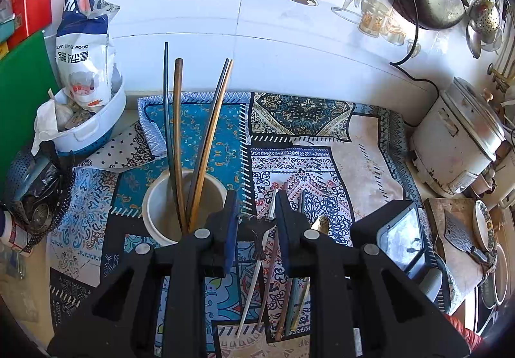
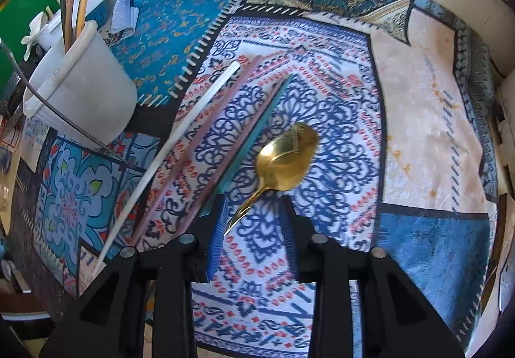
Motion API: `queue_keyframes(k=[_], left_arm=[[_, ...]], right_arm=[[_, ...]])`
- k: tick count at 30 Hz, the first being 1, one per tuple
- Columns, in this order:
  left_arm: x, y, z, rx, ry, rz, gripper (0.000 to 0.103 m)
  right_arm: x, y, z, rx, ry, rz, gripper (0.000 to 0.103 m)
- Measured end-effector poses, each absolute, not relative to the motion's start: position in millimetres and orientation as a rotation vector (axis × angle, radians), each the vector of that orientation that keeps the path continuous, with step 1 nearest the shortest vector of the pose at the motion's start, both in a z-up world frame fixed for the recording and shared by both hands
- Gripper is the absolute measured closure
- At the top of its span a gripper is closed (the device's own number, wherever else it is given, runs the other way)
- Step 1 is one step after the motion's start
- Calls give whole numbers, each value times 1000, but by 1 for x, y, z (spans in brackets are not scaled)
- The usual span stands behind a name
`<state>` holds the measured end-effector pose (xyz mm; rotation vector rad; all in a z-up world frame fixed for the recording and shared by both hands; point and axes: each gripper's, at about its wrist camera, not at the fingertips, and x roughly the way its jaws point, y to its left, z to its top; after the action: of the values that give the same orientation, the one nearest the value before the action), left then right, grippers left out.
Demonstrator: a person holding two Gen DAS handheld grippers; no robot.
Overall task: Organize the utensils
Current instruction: 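Lift the gold spoon with the right tool while the left tool lifts the fork, then carry spoon and fork over the white cup, lower them in, open both tools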
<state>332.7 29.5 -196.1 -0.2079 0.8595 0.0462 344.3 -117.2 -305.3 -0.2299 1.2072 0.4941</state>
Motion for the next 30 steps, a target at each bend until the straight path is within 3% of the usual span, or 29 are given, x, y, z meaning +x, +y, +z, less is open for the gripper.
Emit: queue_keyframes(k=[3, 6, 18, 30], left_arm=[[331, 28, -196, -204, 857, 38, 82], [331, 27, -196, -203, 857, 33, 82], [330, 26, -197, -213, 858, 19, 82], [326, 36, -179, -220, 814, 37, 82]], right_arm=[[347, -136, -305, -232, 1219, 493, 84], [355, -155, -306, -221, 1234, 478, 98], [376, -162, -305, -117, 1250, 479, 97], [375, -177, -264, -63, 1144, 477, 97]])
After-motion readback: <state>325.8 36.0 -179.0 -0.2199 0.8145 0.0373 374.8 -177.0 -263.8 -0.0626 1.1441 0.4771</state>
